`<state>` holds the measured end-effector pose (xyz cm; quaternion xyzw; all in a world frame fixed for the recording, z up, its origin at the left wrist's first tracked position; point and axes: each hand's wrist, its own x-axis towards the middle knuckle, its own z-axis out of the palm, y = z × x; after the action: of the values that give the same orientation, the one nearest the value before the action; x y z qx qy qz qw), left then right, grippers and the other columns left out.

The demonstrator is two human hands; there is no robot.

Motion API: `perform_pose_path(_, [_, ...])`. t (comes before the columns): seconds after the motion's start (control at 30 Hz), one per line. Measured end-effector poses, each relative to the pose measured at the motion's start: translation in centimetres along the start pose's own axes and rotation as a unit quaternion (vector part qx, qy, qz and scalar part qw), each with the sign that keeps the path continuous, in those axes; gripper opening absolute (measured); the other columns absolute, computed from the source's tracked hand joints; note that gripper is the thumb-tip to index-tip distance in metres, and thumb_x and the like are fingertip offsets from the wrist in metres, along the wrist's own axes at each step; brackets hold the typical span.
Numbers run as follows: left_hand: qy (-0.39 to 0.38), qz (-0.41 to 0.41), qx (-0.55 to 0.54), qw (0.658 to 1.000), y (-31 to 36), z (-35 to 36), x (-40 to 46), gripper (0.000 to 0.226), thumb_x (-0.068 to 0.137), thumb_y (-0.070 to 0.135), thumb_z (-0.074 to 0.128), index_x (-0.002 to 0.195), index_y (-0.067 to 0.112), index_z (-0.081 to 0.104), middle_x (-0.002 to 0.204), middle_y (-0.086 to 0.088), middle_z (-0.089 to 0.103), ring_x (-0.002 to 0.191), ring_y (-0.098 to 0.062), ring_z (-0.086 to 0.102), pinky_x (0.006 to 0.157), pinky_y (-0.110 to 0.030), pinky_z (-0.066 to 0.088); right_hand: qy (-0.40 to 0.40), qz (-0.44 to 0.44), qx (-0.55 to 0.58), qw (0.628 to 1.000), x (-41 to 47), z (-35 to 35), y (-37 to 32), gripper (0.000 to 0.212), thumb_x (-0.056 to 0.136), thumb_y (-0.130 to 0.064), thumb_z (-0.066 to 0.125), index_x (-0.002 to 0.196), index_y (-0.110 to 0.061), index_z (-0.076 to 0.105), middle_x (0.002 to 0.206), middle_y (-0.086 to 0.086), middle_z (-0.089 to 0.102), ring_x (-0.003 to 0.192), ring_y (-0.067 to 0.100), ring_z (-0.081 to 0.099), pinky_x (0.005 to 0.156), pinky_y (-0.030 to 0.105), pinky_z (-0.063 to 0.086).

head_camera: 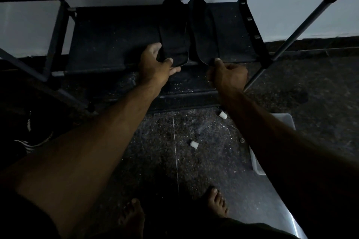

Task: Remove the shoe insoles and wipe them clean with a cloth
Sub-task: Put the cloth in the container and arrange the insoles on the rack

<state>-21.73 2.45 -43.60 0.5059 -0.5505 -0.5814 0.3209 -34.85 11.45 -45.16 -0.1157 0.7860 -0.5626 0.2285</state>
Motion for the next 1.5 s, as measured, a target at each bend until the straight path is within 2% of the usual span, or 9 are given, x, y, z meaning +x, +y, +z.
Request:
perform_pose_path(0.1, [0.002, -0.005, 0.002, 1.0, 0.2, 0.1, 0.3, 0.056, 0.093, -0.007, 0.055, 0.144, 0.007, 0.036, 0.157, -0.008, 0.027, 0.109, -0.032, 0.064, 0.062, -0.014, 0.054, -0.002, 0.0, -0.001, 1.0, -0.1, 0.0, 0.2, 0.046, 0.095, -0.032, 0.058, 0.059, -0.006, 0.067, 0.053, 0.002, 0.065, 0.043, 0.008, 0.059, 0.046, 0.019, 0.044])
perform_pose_path(0.27, [0.008, 0.0, -0.003, 1.0, 0.2, -0.2, -0.5, 0.057, 0.094, 0.007, 0.061, 0.145, 0.007, 0.035, 0.158, -0.009, 0.026, 0.096, -0.026, 0.069, 0.063, -0.016, 0.055, -0.014, 0.036, 0.049, 0.998, -0.6, -0.3, 0.8, 0.052, 0.092, -0.038, 0.06, 0.046, -0.014, 0.057, 0.05, 0.002, 0.062, 0.053, 0.025, 0.063, 0.055, 0.035, 0.048])
perform_pose_path(0.47, [0.037, 0.004, 0.016, 0.999, 1.7, -1.9, -2.0, 0.052, 0.098, 0.022, 0.055, 0.145, 0.011, 0.036, 0.155, -0.008, 0.033, 0.076, -0.012, 0.07, 0.058, -0.016, 0.054, -0.039, 0.027, 0.057, 0.997, -2.6, -1.0, -1.5, 0.043, 0.093, -0.036, 0.06, 0.056, -0.013, 0.06, 0.051, 0.004, 0.062, 0.049, 0.021, 0.06, 0.053, 0.031, 0.048])
perform_pose_path(0.77, [0.094, 0.043, 0.011, 0.995, 9.5, -7.5, -4.0, 0.038, 0.1, 0.026, 0.051, 0.134, 0.01, 0.046, 0.122, 0.004, 0.057, 0.077, -0.012, 0.07, 0.057, -0.021, 0.054, -0.067, -0.043, 0.07, 0.994, -6.9, -0.5, -10.3, 0.04, 0.092, -0.035, 0.06, 0.06, -0.011, 0.059, 0.054, 0.006, 0.063, 0.046, 0.018, 0.06, 0.052, 0.031, 0.049])
perform_pose_path(0.9, [0.091, 0.023, 0.004, 0.996, 11.7, -10.6, -5.7, 0.028, 0.098, 0.031, 0.054, 0.117, 0.011, 0.058, 0.097, 0.007, 0.064, 0.073, -0.011, 0.07, 0.059, -0.023, 0.053, -0.088, -0.044, 0.103, 0.99, -9.3, 0.2, -14.2, 0.042, 0.094, -0.031, 0.06, 0.057, -0.011, 0.054, 0.045, 0.0, 0.057, 0.041, 0.015, 0.054, 0.044, 0.024, 0.041])
perform_pose_path(1.03, [0.084, 0.004, 0.001, 0.996, 12.5, -13.9, -7.2, 0.015, 0.097, 0.026, 0.055, 0.104, 0.015, 0.063, 0.097, 0.0, 0.071, 0.07, -0.012, 0.07, 0.063, -0.023, 0.055, -0.099, -0.057, 0.084, 0.99, -11.8, 1.2, -16.5, 0.041, 0.094, -0.034, 0.059, 0.061, -0.01, 0.057, 0.054, 0.007, 0.063, 0.044, 0.016, 0.058, 0.045, 0.024, 0.045])
perform_pose_path(1.23, [0.089, -0.081, -0.081, 0.989, 14.7, -17.4, -7.8, 0.039, 0.101, 0.038, 0.036, 0.094, 0.011, 0.063, 0.093, -0.007, 0.072, 0.075, -0.022, 0.072, 0.064, -0.028, 0.056, -0.132, -0.001, 0.071, 0.989, -14.4, 3.2, -18.1, 0.039, 0.092, -0.038, 0.063, 0.076, -0.002, 0.06, 0.062, 0.014, 0.066, 0.052, 0.021, 0.066, 0.052, 0.031, 0.058])
perform_pose_path(1.33, [0.067, -0.104, -0.081, 0.989, 15.2, -17.3, -7.7, 0.047, 0.097, 0.051, 0.045, 0.096, 0.008, 0.064, 0.088, -0.008, 0.073, 0.07, -0.02, 0.074, 0.058, -0.024, 0.057, -0.156, 0.031, 0.08, 0.984, -14.4, 4.4, -18.2, 0.041, 0.091, -0.04, 0.063, 0.088, 0.001, 0.061, 0.068, 0.017, 0.068, 0.058, 0.024, 0.07, 0.051, 0.028, 0.055])
perform_pose_path(1.5, [0.033, -0.115, -0.084, 0.989, 15.6, -16.4, -7.2, 0.044, 0.094, 0.045, 0.057, 0.099, 0.002, 0.063, 0.088, -0.01, 0.073, 0.063, -0.016, 0.072, 0.051, -0.02, 0.054, -0.159, 0.06, 0.094, 0.981, -13.9, 5.5, -18.3, 0.039, 0.091, -0.034, 0.065, 0.093, 0.005, 0.061, 0.077, 0.018, 0.072, 0.065, 0.024, 0.073, 0.048, 0.023, 0.052])
